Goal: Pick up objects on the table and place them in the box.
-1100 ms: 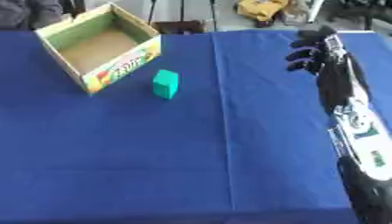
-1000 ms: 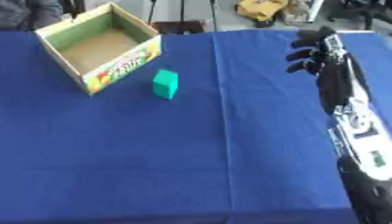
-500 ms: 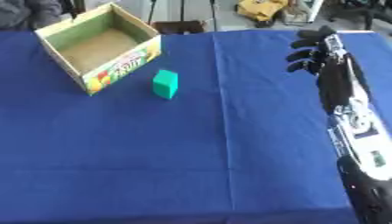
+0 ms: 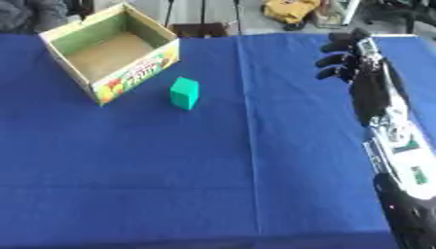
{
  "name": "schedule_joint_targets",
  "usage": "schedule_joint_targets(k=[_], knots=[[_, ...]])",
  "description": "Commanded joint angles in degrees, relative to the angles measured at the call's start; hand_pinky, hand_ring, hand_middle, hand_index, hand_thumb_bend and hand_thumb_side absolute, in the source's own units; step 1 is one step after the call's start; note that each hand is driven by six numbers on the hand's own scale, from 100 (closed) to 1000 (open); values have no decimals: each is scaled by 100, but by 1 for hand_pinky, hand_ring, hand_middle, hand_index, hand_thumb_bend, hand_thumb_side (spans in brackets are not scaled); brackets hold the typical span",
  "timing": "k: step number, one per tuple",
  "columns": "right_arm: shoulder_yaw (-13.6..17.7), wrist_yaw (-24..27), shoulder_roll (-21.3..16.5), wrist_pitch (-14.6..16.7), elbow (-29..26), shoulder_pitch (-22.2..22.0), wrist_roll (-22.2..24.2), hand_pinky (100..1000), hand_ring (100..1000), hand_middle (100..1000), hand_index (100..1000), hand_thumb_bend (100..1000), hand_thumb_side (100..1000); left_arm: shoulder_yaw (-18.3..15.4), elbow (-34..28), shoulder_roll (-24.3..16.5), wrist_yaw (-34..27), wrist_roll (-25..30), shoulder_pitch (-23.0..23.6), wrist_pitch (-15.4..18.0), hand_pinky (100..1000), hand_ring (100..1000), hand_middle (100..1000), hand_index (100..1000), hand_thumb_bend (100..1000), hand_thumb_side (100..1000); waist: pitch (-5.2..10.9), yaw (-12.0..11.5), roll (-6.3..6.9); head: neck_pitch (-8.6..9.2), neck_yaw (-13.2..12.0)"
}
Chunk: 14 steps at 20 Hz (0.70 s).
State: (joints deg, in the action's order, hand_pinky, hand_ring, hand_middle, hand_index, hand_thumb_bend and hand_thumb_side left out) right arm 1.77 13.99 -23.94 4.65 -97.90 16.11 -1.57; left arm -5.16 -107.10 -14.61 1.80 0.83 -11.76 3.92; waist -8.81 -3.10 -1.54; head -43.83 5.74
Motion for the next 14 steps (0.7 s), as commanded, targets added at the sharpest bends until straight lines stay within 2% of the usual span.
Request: schedule_joint_targets(k=[1, 4, 6, 7, 8, 9, 14], knots=[[-57, -123, -292, -29, -72, 195, 135, 520, 598, 638, 793, 100, 915, -17, -114, -68, -14, -1, -91, -3, 410, 359, 467, 572, 507, 864, 76, -4, 0, -29, 28], [-101, -268, -351, -57, -36, 297, 217, 520, 598, 638, 793, 100, 915, -14, -112, -71, -15, 4, -91, -1, 410, 359, 467, 572, 507, 864, 78, -5, -1, -29, 32], [-208, -359, -458, -103, -92, 411, 292, 541, 625, 678, 847, 100, 905, 13, -105, -82, -16, 26, -81, -3, 410, 359, 467, 572, 507, 864, 112, -49, -22, -29, 74], [-329, -437, -579, -163, -115, 533, 367, 556, 643, 698, 870, 100, 826, 24, -102, -84, -19, 37, -76, -3, 410, 359, 467, 572, 507, 864, 126, -66, -22, -29, 88], [-460, -523, -711, -220, -120, 670, 452, 558, 645, 701, 873, 100, 819, 31, -101, -83, -22, 46, -72, -1, 410, 359, 467, 572, 507, 864, 134, -78, -18, -29, 99], [-574, -613, -821, -266, -98, 817, 542, 570, 659, 714, 885, 100, 770, 35, -100, -82, -26, 51, -70, 1, 410, 359, 467, 572, 507, 863, 141, -87, -15, -29, 110], [-1121, -1081, -1127, -406, 255, 1576, 1009, 622, 723, 759, 913, 100, 682, 69, -89, -83, -41, 86, -56, 4, 410, 359, 467, 572, 507, 863, 181, -154, -22, -29, 166]])
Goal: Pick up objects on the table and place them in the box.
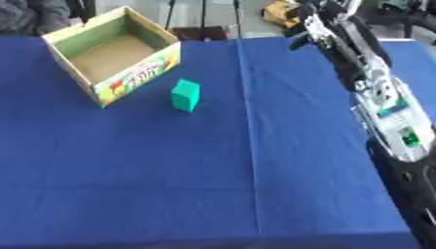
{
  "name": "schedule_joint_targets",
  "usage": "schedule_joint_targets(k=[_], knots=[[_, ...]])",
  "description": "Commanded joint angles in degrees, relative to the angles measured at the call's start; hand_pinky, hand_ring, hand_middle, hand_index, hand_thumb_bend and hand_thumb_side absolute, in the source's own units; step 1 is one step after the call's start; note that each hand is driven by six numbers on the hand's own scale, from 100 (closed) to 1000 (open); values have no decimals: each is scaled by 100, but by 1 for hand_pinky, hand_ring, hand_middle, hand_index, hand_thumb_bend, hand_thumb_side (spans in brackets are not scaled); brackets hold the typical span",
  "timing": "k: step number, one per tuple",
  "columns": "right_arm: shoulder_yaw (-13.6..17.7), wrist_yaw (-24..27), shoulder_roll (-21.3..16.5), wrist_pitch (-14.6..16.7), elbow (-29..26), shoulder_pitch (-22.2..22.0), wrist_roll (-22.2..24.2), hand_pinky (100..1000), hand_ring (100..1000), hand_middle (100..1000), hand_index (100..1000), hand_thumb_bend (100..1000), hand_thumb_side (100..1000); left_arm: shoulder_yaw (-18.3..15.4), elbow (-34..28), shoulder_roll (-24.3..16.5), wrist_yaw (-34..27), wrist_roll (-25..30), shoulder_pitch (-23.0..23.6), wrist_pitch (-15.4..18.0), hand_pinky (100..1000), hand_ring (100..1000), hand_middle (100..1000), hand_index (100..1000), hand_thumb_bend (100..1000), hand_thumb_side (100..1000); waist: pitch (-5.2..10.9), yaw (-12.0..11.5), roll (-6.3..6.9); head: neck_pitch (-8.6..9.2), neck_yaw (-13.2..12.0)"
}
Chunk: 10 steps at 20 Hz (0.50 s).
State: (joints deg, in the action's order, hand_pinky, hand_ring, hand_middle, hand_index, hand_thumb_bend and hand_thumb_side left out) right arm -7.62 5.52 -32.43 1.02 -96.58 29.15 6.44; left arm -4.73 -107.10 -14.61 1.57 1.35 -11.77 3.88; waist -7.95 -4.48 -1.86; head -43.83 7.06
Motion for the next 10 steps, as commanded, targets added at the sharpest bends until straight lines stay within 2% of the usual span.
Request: schedule_joint_targets(k=[1, 5, 10], knots=[[-273, -325, -290, -51, 235, 421, 300, 638, 742, 772, 920, 100, 673, 32, -87, -84, -19, 42, -55, 9, 410, 359, 467, 572, 507, 863, 102, -31, 7, -29, 44], [-662, -687, -208, -56, 777, 1008, 661, 673, 778, 800, 929, 127, 663, 61, -80, -93, -29, 72, -48, 14, 410, 359, 467, 572, 507, 863, 130, -125, -7, -29, 93], [-1001, -1191, 154, -156, 1593, 1827, 1166, 696, 799, 819, 933, 176, 689, 67, -76, -106, -31, 84, -46, 18, 410, 359, 467, 572, 507, 863, 134, -209, -19, -29, 143]])
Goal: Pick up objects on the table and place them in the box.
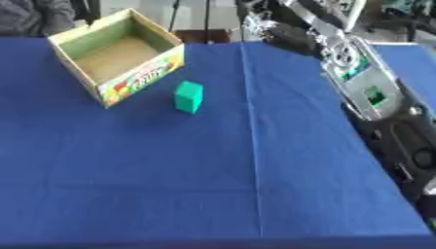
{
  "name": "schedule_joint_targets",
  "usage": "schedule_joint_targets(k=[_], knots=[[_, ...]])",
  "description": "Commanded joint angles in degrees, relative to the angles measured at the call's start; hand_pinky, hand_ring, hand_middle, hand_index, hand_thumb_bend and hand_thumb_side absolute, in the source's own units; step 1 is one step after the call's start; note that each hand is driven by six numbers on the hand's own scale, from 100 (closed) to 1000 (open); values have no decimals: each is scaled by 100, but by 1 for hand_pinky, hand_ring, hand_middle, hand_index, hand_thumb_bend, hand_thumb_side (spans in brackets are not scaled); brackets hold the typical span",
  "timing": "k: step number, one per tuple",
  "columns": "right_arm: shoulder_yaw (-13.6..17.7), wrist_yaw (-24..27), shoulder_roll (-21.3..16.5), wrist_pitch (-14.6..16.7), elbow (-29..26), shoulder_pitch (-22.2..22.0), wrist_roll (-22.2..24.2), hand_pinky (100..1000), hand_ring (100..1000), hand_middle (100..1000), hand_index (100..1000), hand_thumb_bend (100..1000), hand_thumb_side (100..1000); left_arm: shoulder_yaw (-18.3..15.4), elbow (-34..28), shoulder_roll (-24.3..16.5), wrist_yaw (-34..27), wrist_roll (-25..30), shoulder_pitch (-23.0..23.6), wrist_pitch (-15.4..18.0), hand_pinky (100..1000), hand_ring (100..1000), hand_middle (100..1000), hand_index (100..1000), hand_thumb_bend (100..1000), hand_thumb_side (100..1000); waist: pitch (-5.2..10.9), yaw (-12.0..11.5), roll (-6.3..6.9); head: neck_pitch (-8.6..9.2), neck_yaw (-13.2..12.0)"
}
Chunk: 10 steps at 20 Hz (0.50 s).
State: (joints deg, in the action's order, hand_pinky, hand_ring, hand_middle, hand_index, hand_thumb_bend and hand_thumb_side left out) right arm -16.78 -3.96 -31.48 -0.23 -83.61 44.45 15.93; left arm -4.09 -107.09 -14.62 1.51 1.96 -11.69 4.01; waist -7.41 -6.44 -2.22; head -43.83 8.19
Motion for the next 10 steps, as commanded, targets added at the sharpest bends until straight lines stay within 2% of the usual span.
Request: schedule_joint_targets(k=[1, 6, 10], knots=[[-126, -344, 140, -41, 459, 438, 316, 700, 803, 824, 933, 192, 690, 6, -78, -109, -27, 25, -58, 7, 410, 359, 467, 572, 507, 862, 82, -34, 18, -29, 42], [-267, -844, 485, 74, 1272, 880, 816, 728, 834, 847, 941, 285, 708, 30, -91, -116, -57, 43, -92, 18, 411, 359, 467, 573, 509, 860, 96, -177, 30, -29, 145], [-390, -1215, 663, 275, 1876, 1112, 1089, 799, 906, 881, 949, 447, 709, 55, -96, -110, -77, 67, -113, 27, 411, 359, 467, 572, 508, 859, 87, -305, 47, -29, 240]])
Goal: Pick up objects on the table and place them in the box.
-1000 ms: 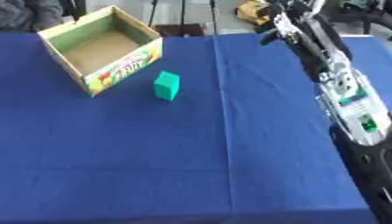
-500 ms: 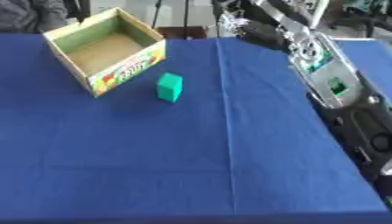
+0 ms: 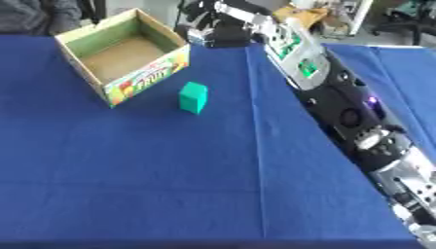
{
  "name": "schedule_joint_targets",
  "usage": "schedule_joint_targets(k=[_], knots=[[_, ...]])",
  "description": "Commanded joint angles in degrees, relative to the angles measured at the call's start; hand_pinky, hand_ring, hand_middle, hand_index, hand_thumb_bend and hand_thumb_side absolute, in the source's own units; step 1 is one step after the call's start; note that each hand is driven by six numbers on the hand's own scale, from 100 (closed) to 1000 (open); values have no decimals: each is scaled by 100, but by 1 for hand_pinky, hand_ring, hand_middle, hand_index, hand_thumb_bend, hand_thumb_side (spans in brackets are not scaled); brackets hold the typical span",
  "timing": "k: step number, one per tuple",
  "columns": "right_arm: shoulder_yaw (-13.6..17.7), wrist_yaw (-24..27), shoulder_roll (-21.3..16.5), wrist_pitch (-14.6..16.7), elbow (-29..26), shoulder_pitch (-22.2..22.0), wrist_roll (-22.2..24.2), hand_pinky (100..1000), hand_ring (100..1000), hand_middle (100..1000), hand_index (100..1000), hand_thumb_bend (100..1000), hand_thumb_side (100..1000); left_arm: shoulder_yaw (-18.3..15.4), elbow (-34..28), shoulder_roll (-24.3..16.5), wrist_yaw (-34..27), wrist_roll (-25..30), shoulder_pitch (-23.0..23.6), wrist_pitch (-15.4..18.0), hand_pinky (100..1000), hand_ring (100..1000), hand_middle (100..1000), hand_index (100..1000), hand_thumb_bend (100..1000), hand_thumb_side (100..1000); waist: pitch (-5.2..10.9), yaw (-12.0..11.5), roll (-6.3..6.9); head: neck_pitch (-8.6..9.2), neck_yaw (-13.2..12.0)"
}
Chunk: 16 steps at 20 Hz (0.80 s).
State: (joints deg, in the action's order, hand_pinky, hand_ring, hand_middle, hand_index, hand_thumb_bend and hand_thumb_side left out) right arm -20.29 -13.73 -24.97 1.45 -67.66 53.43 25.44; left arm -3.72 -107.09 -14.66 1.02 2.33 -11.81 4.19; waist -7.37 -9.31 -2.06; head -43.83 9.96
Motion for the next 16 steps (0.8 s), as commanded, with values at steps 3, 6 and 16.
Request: schedule_joint_targets(k=[3, 6, 16], knots=[[-210, -518, 65, 247, 729, 376, 57, 861, 970, 914, 953, 578, 721, 33, -99, -101, -42, 46, -113, 12, 411, 358, 467, 572, 509, 859, 76, -101, 34, -29, 119], [-377, -798, 96, 194, 1102, 479, -186, 877, 985, 927, 952, 572, 733, 47, -99, -93, -48, 62, -122, 14, 410, 358, 466, 572, 510, 859, 68, -163, 41, -29, 166], [-468, -1771, 289, -211, 1939, 428, -1154, 869, 975, 927, 945, 556, 706, 57, -102, -67, -54, 73, -132, 19, 410, 357, 465, 571, 511, 859, 44, -238, 76, -29, 225]])
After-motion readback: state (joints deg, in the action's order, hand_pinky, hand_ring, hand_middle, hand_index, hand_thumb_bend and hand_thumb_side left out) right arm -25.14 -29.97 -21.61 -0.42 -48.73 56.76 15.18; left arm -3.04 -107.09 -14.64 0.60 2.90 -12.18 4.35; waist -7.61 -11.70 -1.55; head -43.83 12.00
